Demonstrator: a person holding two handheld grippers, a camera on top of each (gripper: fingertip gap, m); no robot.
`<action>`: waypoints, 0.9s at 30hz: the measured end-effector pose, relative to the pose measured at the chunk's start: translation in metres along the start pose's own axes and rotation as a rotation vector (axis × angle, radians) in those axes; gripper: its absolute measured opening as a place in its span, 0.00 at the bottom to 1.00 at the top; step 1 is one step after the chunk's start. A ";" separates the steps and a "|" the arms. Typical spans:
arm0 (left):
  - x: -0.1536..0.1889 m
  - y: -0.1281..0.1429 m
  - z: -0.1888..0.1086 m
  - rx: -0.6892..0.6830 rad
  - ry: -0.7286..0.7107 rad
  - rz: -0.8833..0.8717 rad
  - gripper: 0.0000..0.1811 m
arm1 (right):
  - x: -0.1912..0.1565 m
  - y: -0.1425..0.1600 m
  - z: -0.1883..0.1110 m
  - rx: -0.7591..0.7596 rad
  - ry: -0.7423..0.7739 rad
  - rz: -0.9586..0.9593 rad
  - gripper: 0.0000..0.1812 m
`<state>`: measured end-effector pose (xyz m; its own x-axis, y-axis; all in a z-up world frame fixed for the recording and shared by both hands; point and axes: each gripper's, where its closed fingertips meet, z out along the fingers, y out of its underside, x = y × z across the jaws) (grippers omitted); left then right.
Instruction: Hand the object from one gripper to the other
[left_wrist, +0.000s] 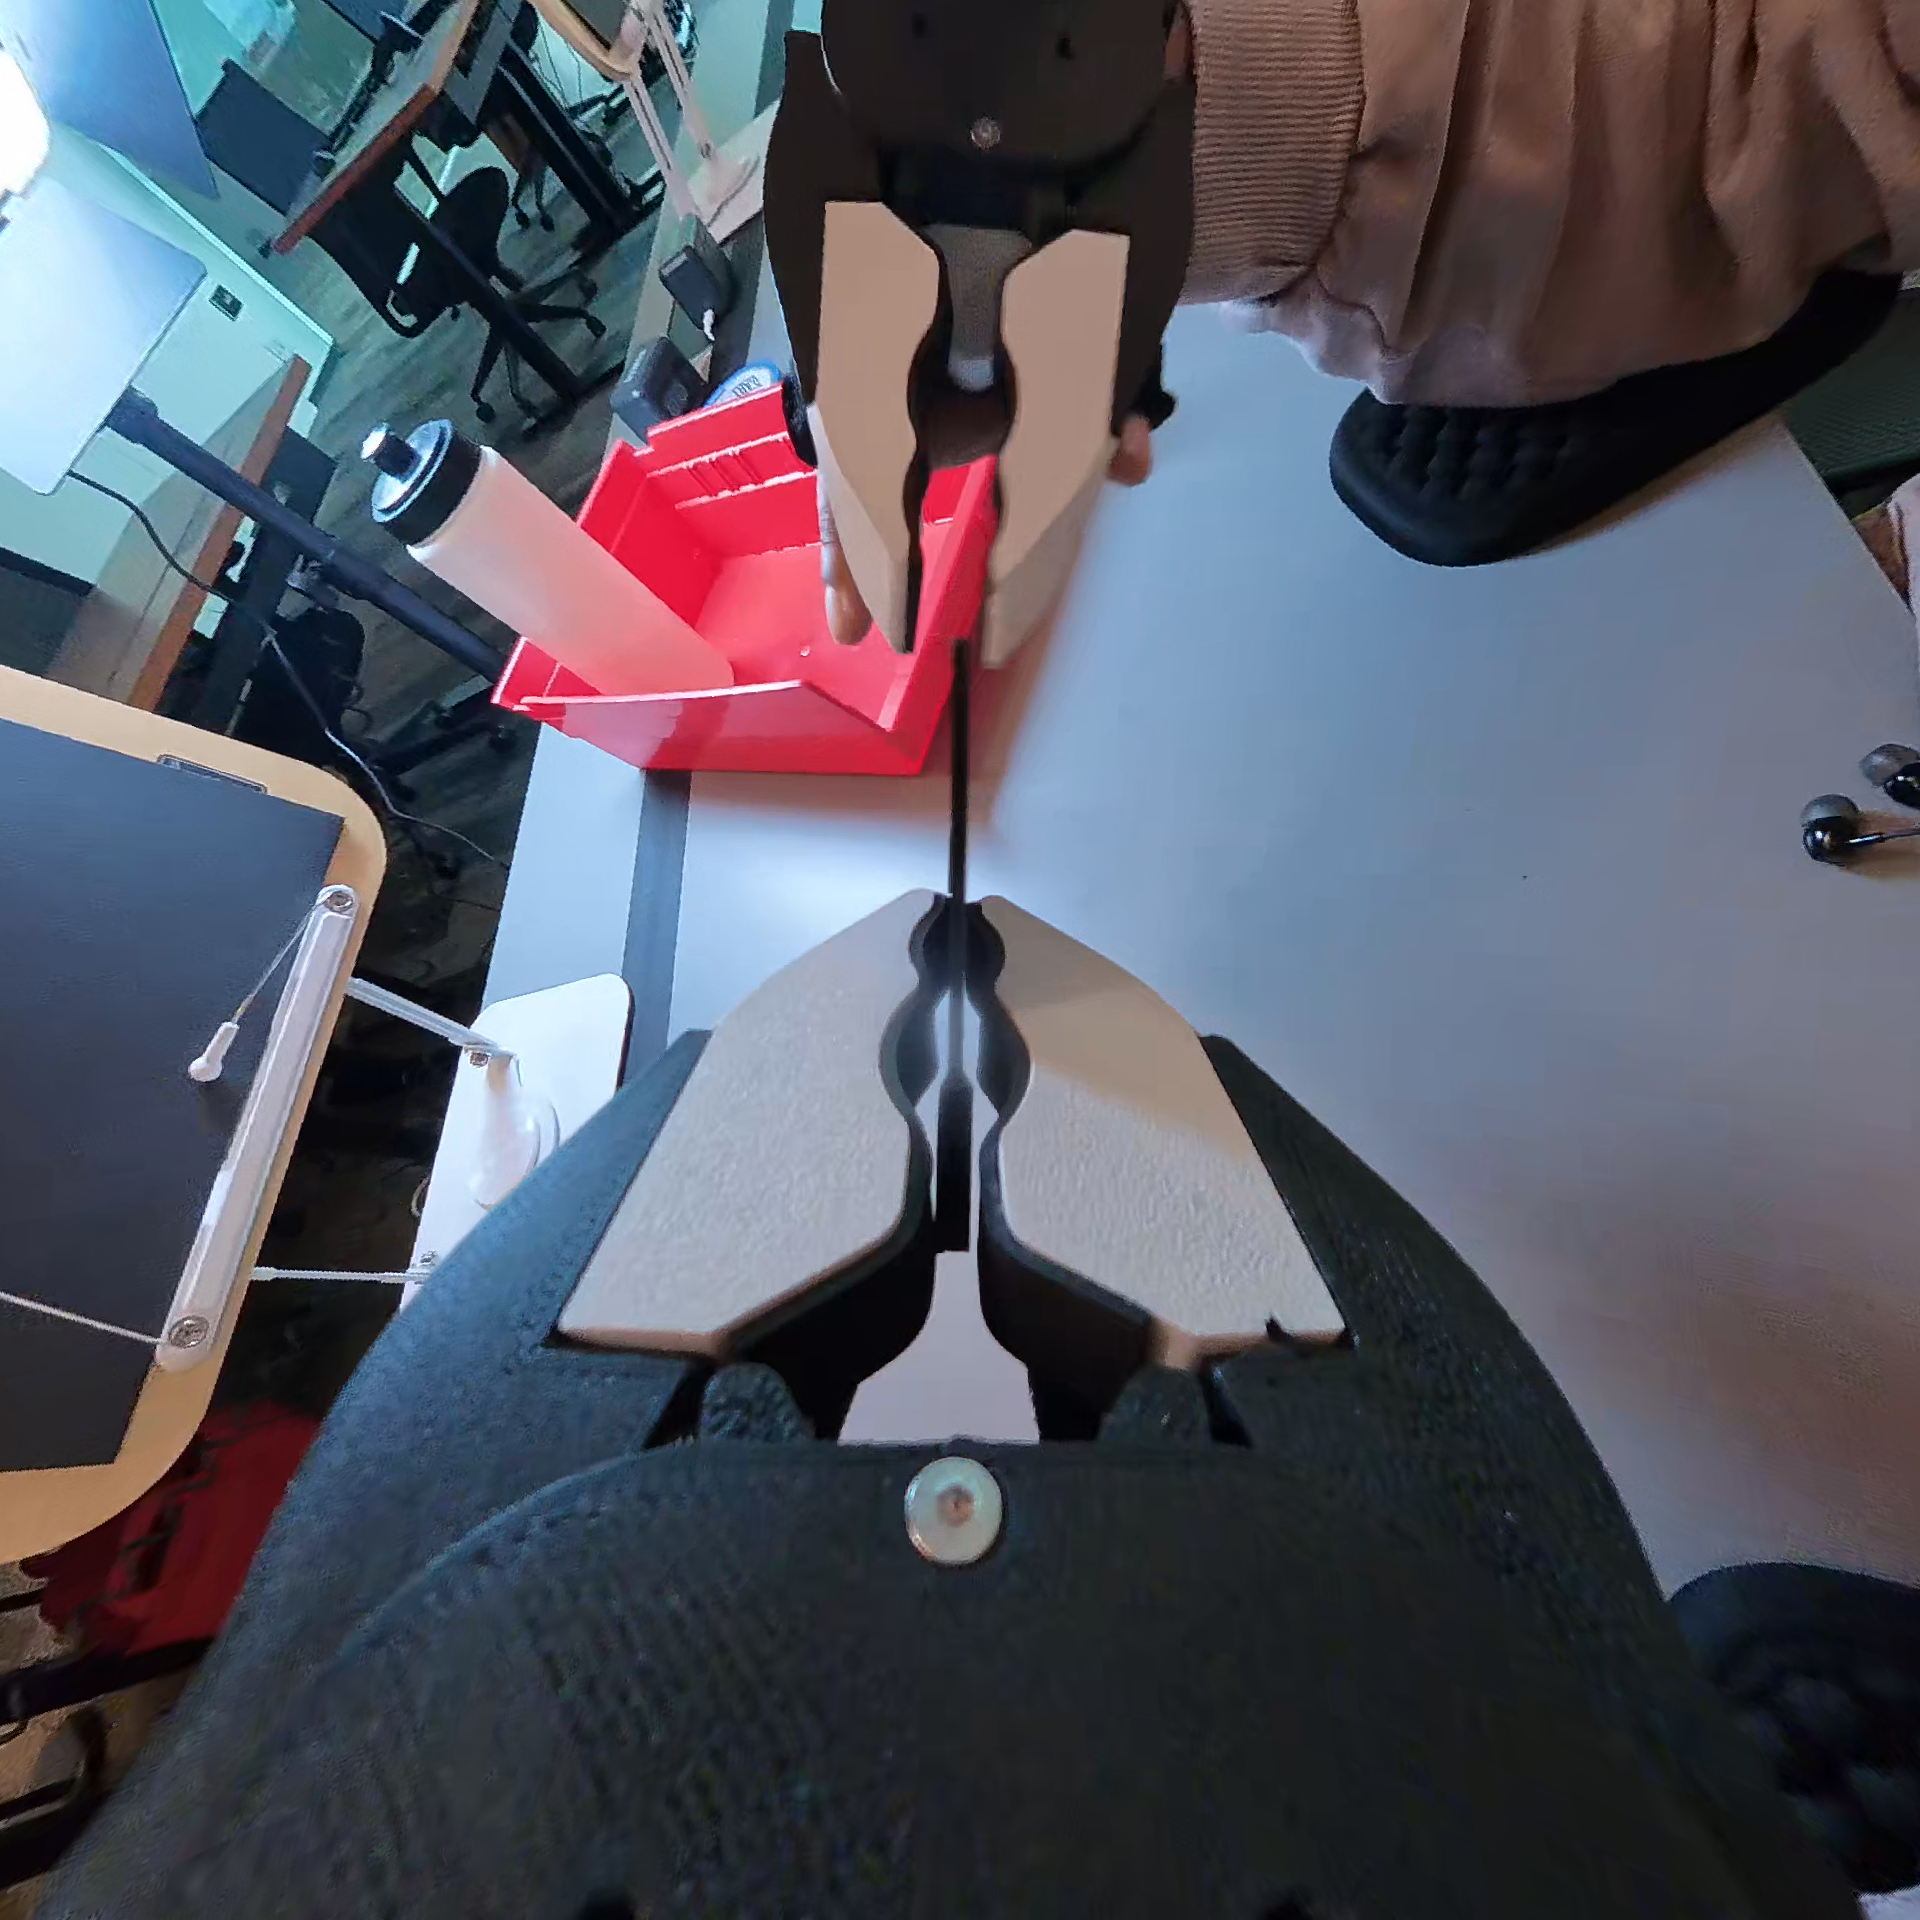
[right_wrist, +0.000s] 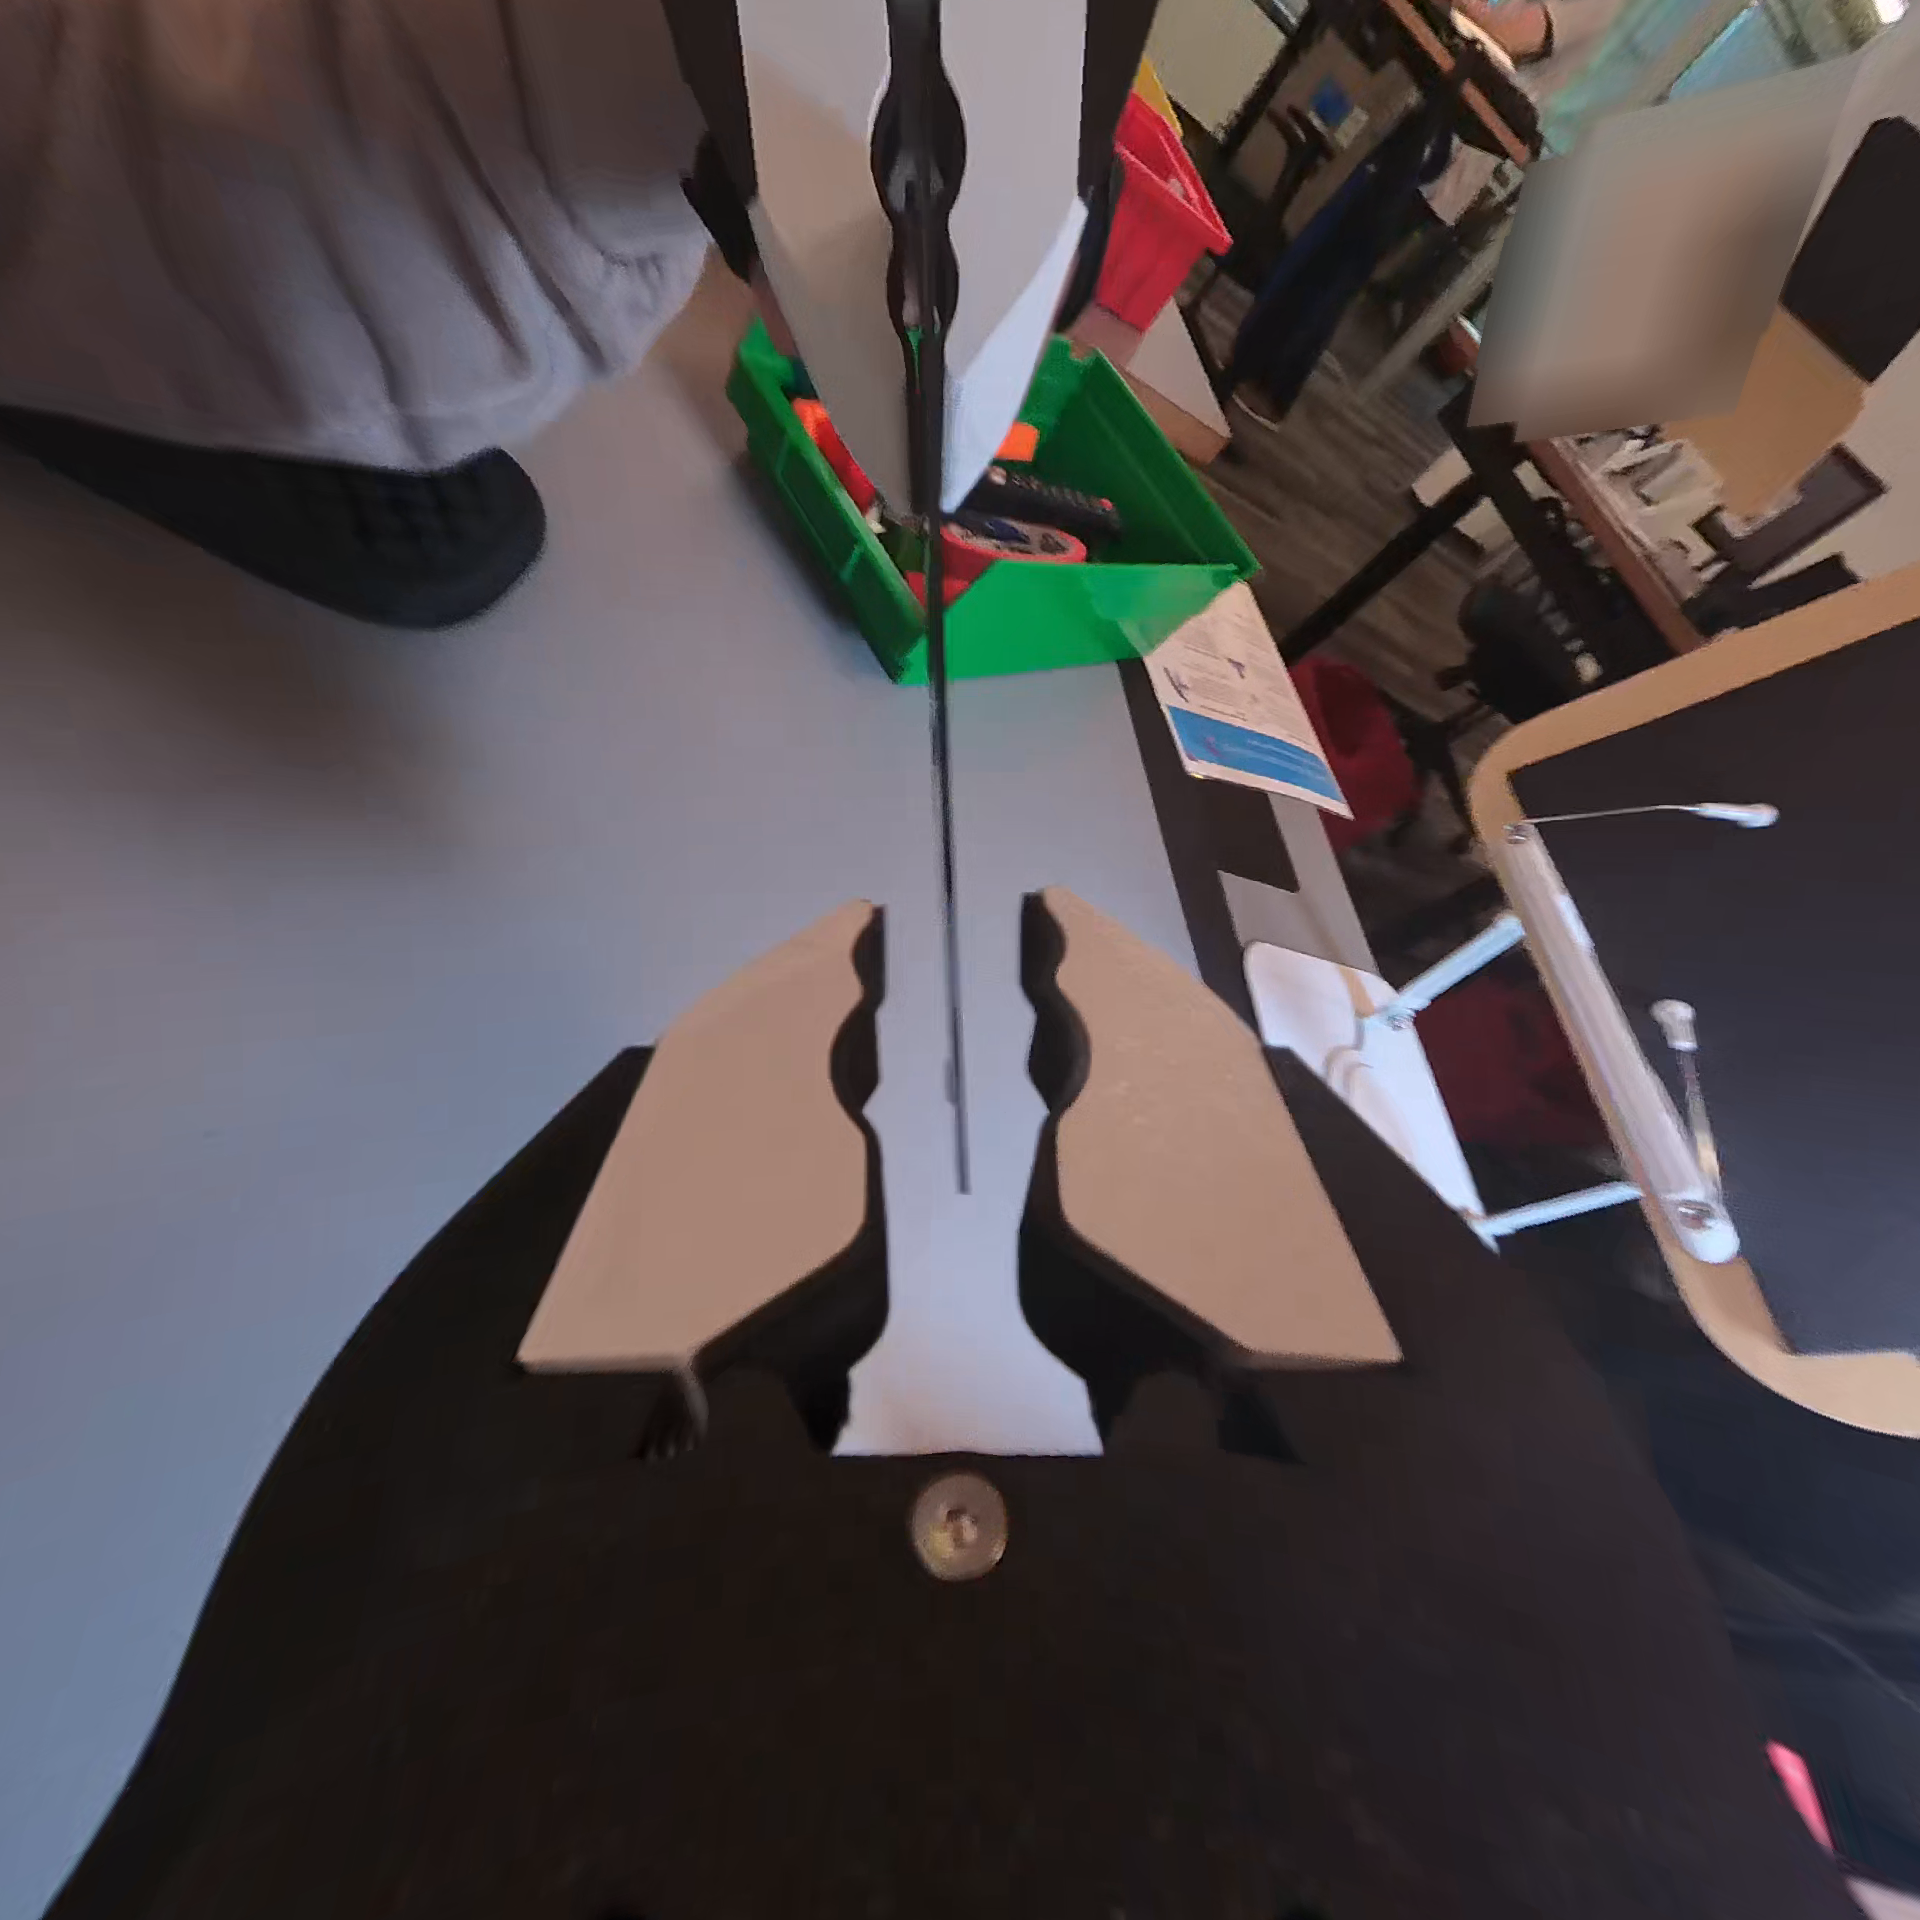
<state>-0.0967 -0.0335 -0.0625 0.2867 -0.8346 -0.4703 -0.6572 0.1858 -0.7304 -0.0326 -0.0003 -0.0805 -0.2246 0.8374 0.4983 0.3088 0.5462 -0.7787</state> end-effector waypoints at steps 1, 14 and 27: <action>-0.001 0.000 -0.001 0.004 -0.001 -0.001 0.01 | -0.002 -0.002 -0.001 0.017 -0.028 0.035 0.18; -0.019 -0.052 -0.046 0.434 -0.081 -0.063 0.08 | 0.004 -0.026 0.001 0.241 -0.030 0.097 0.01; -0.003 -0.048 0.008 0.327 0.020 -0.111 0.01 | 0.008 -0.049 -0.010 0.422 -0.033 0.200 0.13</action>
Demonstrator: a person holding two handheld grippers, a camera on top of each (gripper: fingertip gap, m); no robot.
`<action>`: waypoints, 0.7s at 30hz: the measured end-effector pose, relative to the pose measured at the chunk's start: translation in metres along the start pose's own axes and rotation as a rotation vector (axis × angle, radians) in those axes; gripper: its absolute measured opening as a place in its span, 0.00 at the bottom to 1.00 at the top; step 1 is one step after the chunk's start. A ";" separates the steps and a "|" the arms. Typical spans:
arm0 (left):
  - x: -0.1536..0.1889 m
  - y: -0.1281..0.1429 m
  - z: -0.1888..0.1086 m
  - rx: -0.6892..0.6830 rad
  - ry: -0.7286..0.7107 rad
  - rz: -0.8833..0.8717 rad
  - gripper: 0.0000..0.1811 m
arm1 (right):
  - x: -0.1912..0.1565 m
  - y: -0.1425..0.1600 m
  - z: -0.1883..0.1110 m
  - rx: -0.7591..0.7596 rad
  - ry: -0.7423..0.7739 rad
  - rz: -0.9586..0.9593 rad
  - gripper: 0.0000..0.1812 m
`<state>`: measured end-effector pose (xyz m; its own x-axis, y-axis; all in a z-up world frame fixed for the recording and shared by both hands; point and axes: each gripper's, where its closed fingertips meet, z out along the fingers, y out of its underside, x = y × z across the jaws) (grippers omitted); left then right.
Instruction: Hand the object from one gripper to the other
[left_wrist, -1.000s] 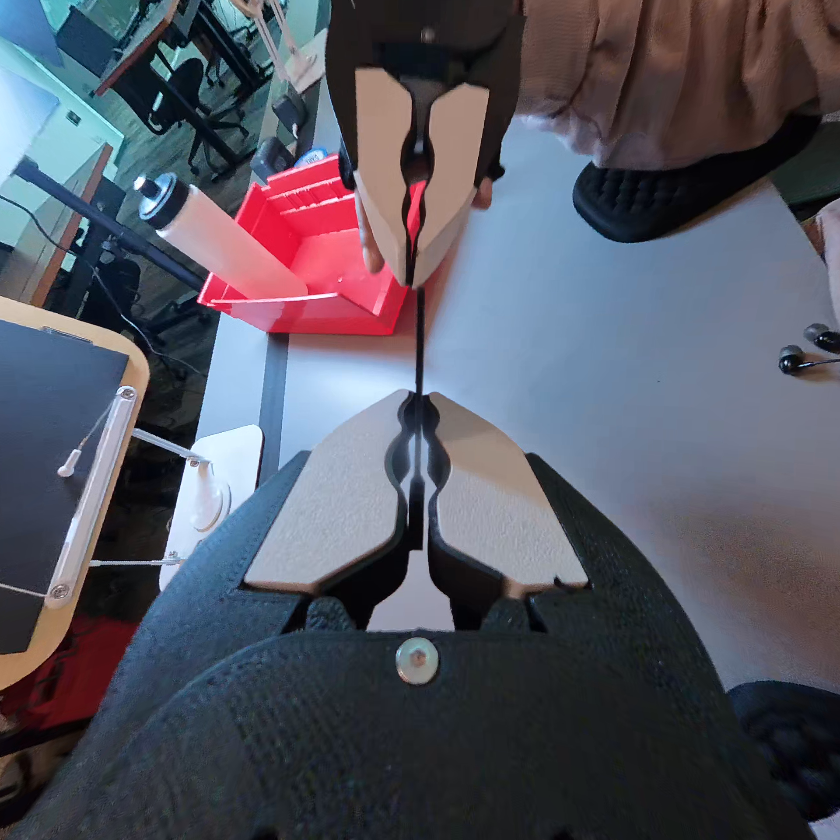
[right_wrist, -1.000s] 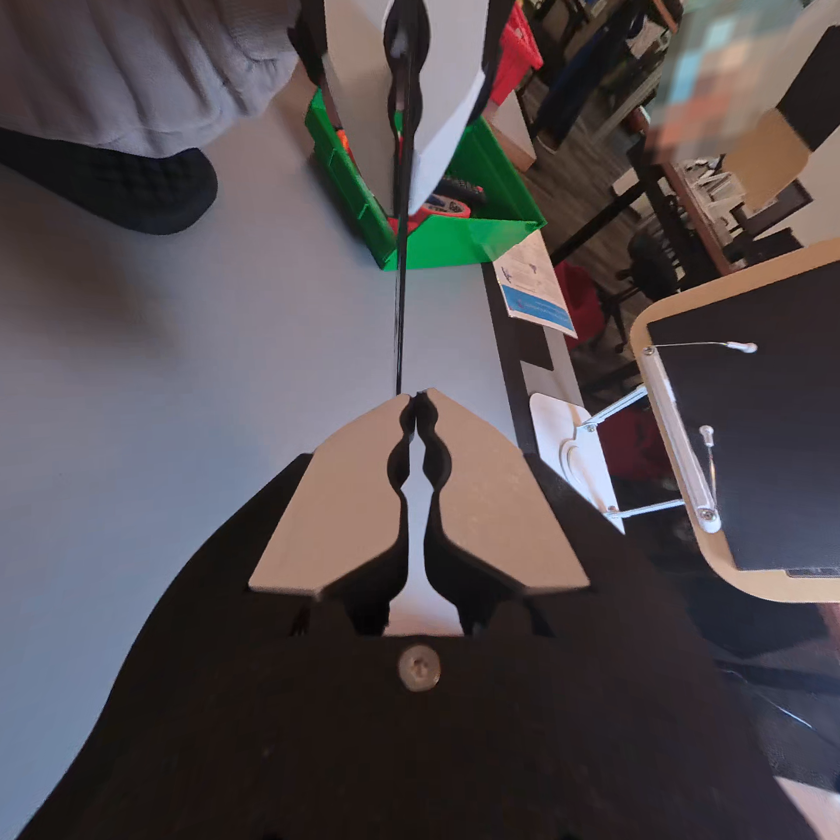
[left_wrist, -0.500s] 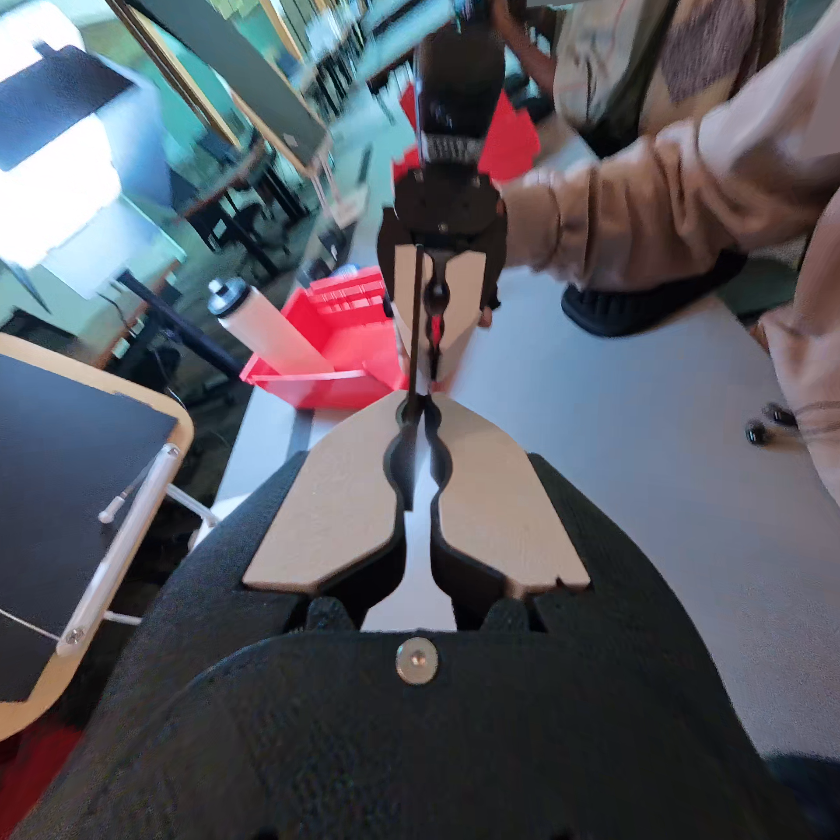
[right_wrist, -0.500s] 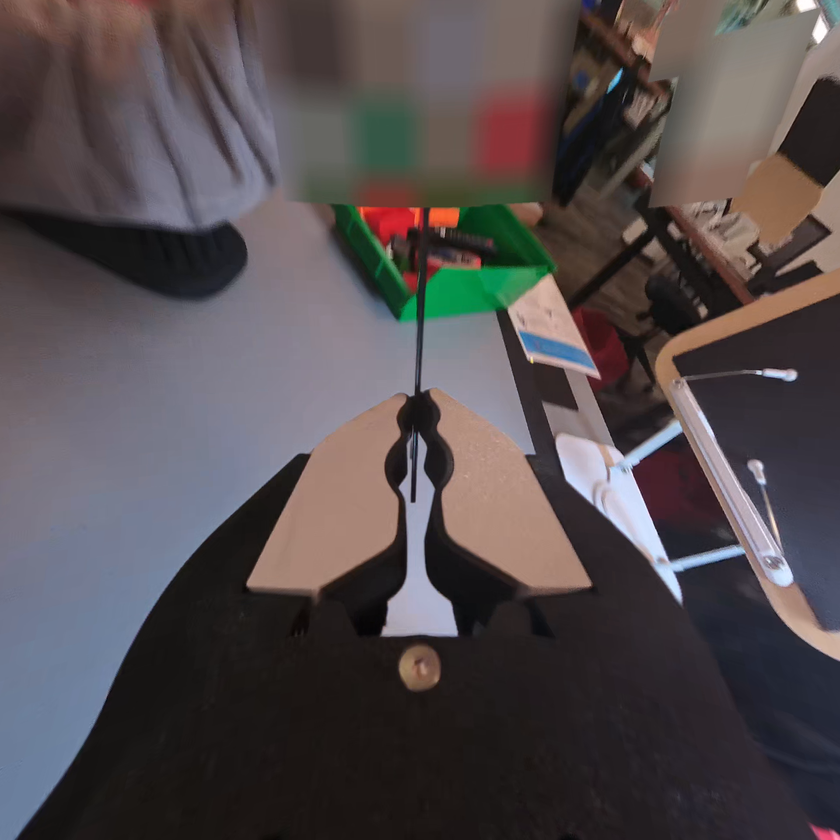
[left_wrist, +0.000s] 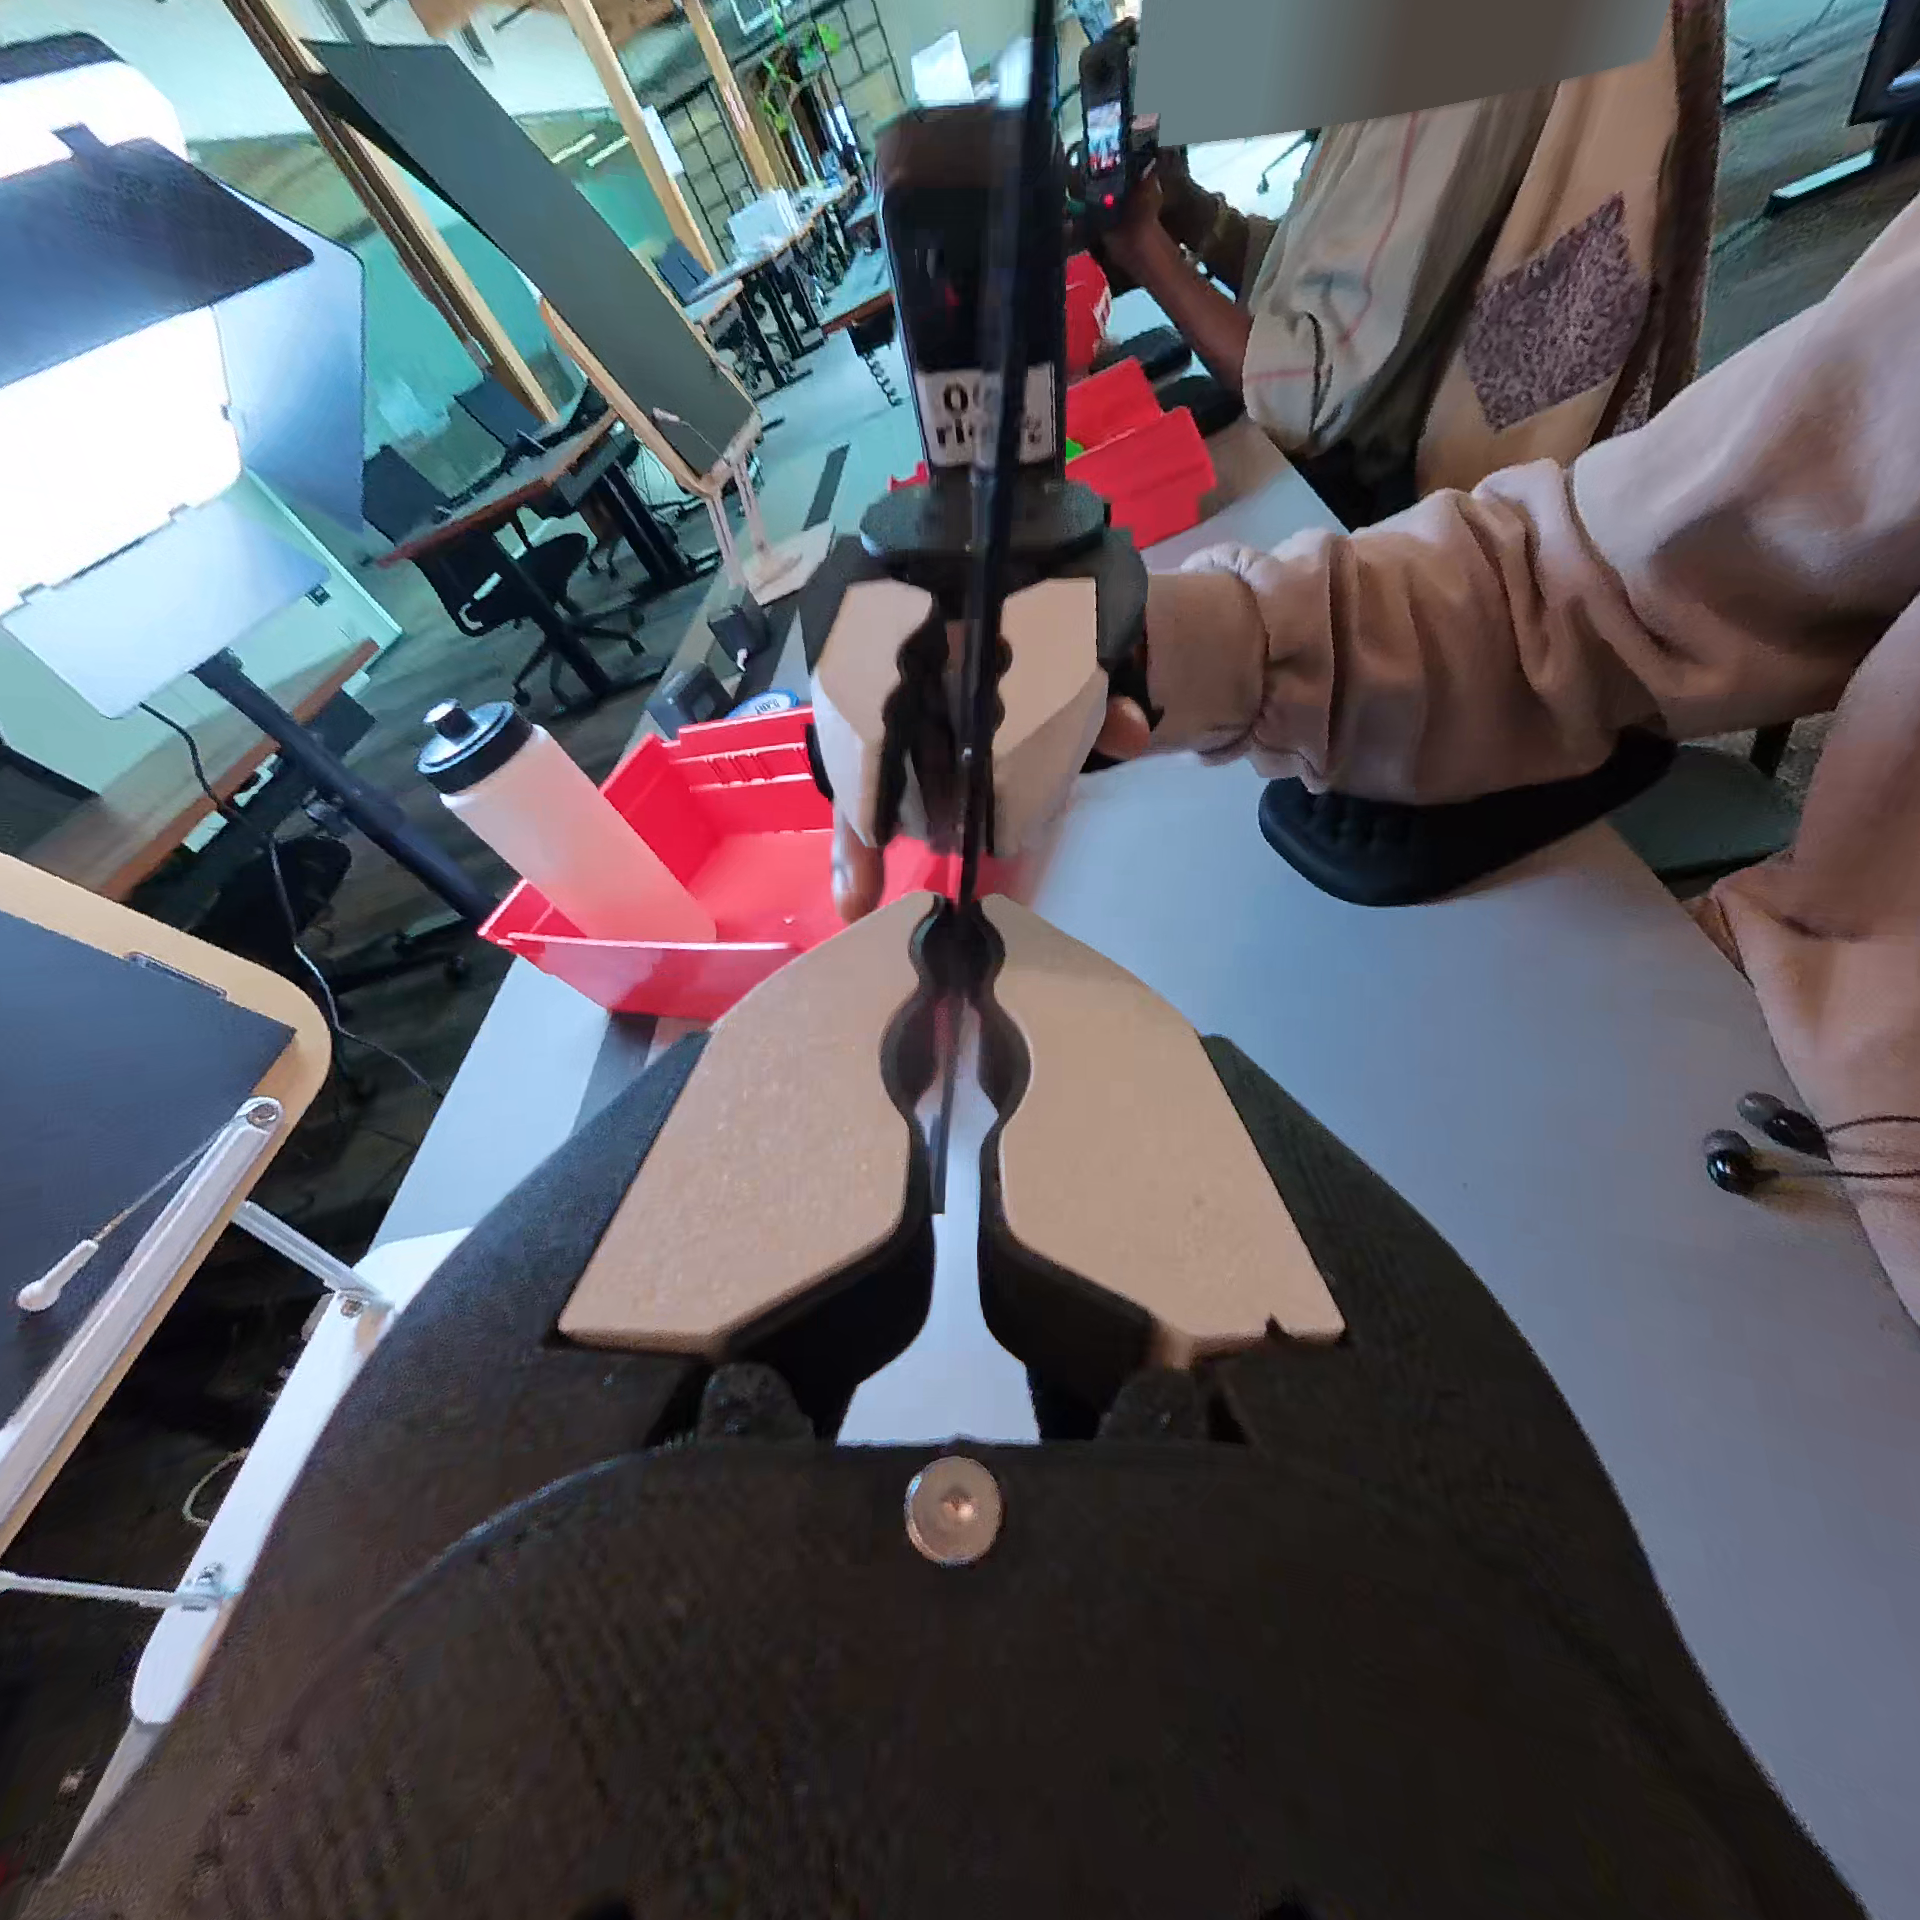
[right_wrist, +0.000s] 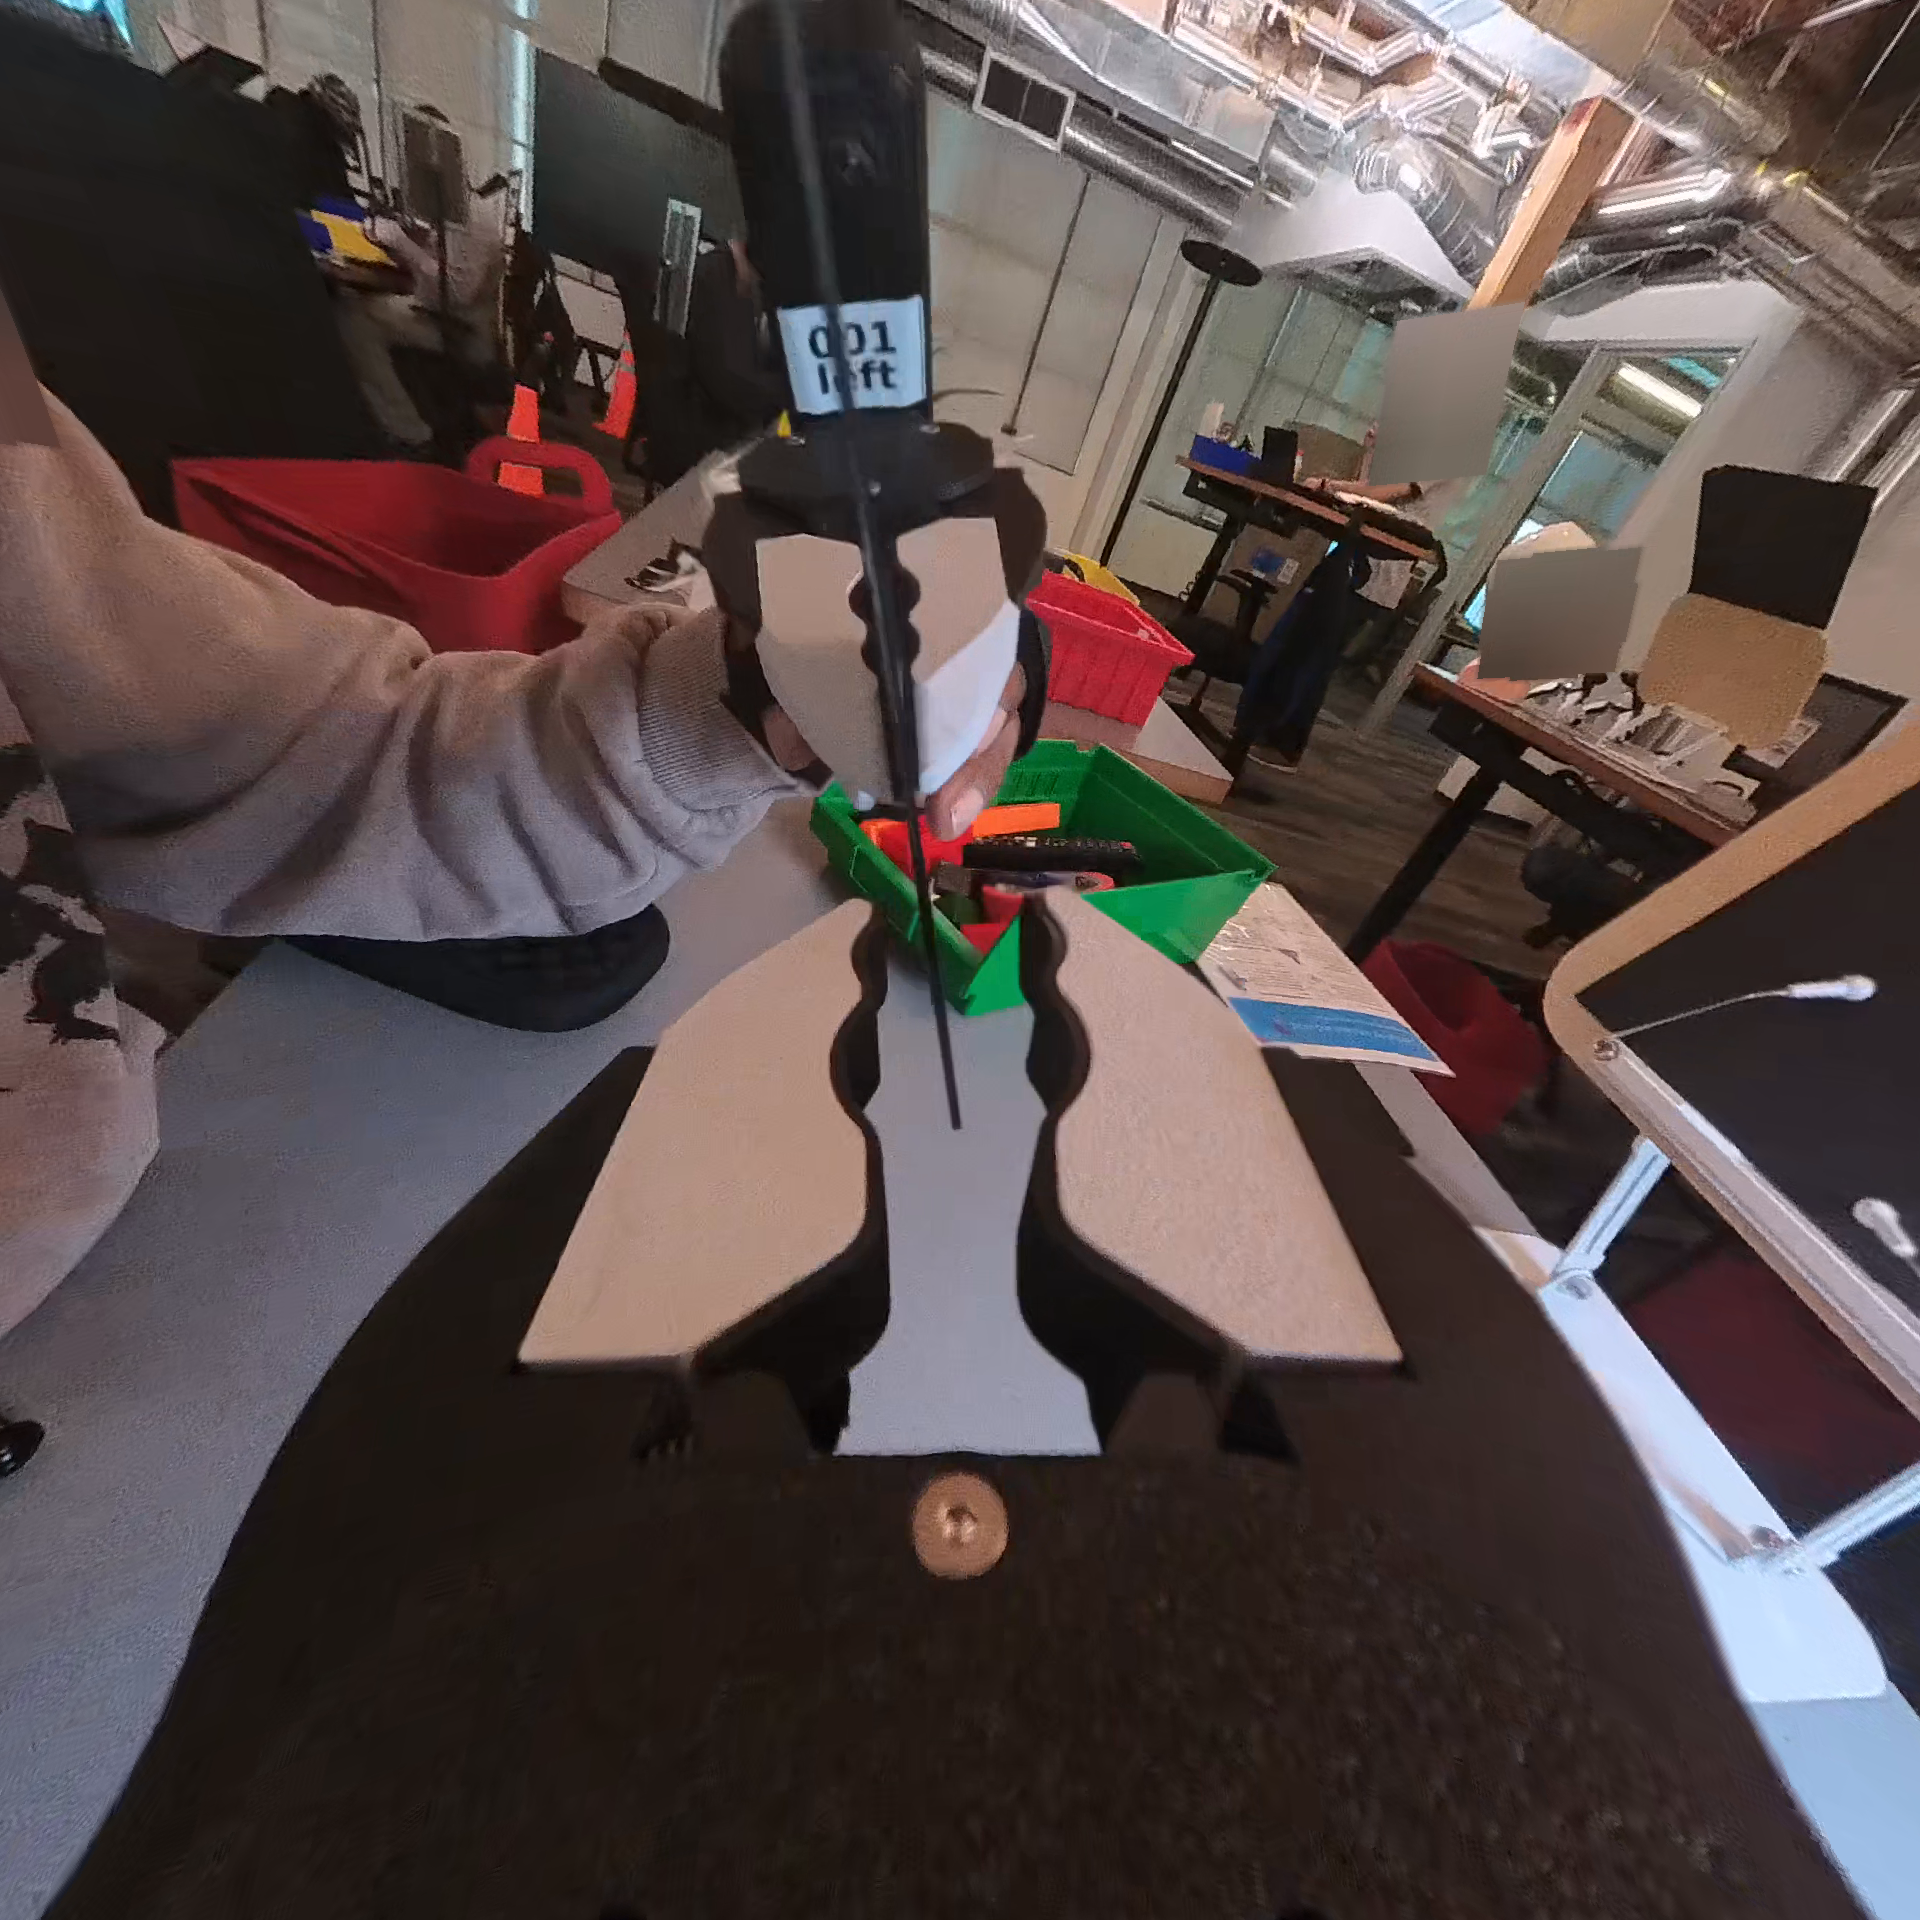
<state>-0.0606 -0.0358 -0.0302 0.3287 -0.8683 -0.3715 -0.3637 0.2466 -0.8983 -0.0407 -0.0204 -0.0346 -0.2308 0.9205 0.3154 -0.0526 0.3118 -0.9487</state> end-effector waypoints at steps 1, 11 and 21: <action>0.002 0.004 0.000 -0.024 0.017 -0.008 0.01 | -0.002 -0.005 -0.001 0.010 -0.001 -0.012 0.15; -0.004 -0.001 0.000 0.069 -0.025 0.014 0.07 | -0.003 -0.049 -0.009 0.356 -0.031 0.113 0.01; -0.007 -0.003 -0.005 0.098 0.028 -0.092 0.02 | 0.030 -0.066 -0.045 0.514 0.068 0.205 0.11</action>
